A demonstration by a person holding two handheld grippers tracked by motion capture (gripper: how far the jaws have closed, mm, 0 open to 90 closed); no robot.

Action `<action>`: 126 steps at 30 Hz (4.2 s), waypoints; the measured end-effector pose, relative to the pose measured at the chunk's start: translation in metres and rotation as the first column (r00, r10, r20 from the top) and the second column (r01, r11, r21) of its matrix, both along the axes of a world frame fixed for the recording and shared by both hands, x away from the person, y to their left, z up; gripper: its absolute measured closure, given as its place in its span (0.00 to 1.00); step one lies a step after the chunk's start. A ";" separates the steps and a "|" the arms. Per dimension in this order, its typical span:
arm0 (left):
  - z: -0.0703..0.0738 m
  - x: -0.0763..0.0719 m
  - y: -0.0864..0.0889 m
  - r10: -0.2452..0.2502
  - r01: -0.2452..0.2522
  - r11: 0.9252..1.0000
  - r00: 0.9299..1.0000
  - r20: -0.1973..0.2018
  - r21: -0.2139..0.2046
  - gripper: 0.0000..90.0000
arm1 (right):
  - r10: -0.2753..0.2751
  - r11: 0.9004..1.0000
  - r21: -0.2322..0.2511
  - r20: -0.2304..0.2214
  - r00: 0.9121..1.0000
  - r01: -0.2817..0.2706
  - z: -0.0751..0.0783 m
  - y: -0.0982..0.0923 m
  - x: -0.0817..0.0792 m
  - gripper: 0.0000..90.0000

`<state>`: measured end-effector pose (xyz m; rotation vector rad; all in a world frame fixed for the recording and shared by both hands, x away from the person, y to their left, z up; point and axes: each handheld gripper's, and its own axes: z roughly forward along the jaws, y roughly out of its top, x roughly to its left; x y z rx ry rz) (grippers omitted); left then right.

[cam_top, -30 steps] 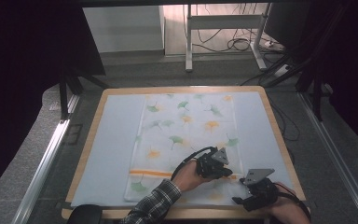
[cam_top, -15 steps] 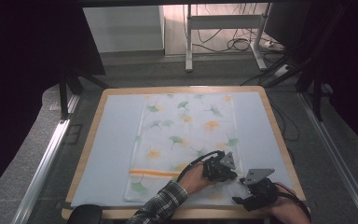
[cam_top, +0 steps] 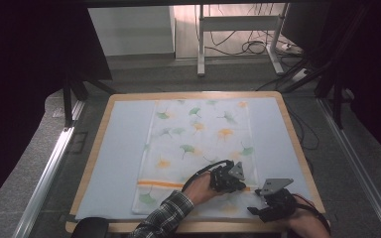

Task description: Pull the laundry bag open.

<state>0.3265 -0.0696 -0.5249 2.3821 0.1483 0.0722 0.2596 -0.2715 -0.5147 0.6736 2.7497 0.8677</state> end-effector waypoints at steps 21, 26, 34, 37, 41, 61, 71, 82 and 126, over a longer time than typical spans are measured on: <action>-0.001 0.000 0.024 0.027 -0.027 1.000 0.999 -0.035 0.002 1.00 | 0.000 1.000 -0.001 0.002 1.000 0.000 0.000 0.000 0.000 0.36; -0.001 0.000 0.031 0.034 -0.033 0.999 0.999 -0.042 0.009 1.00 | -0.001 1.000 -0.001 0.000 1.000 0.001 0.000 0.000 0.000 0.36; -0.001 -0.001 0.038 0.047 -0.046 0.999 0.998 -0.044 0.013 1.00 | -0.001 1.000 -0.001 0.000 1.000 0.001 0.000 0.000 0.000 0.36; 0.000 -0.002 0.041 0.049 -0.048 0.999 0.998 -0.045 0.017 1.00 | -0.002 1.000 0.000 0.000 1.000 0.002 0.000 0.000 0.000 0.36; 0.000 -0.003 0.045 0.056 -0.055 0.998 0.997 -0.045 0.021 1.00 | -0.002 1.000 0.000 -0.002 1.000 0.002 0.000 0.000 0.000 0.36; -0.001 -0.005 0.067 0.092 -0.091 0.996 0.994 -0.056 0.024 1.00 | -0.002 1.000 0.001 -0.001 1.000 0.002 0.000 0.000 0.000 0.36; -0.002 -0.007 0.080 0.107 -0.106 0.994 0.992 -0.061 0.022 1.00 | -0.002 1.000 0.000 0.000 1.000 0.002 0.000 0.000 0.000 0.36; -0.003 -0.009 0.092 0.118 -0.117 0.993 0.991 -0.060 0.019 1.00 | -0.001 1.000 -0.001 0.000 1.000 0.001 0.000 0.000 0.000 0.36; -0.005 -0.017 0.125 0.164 -0.163 0.987 0.986 -0.036 0.009 0.99 | -0.003 1.000 -0.002 0.001 1.000 0.003 0.000 0.001 0.000 0.36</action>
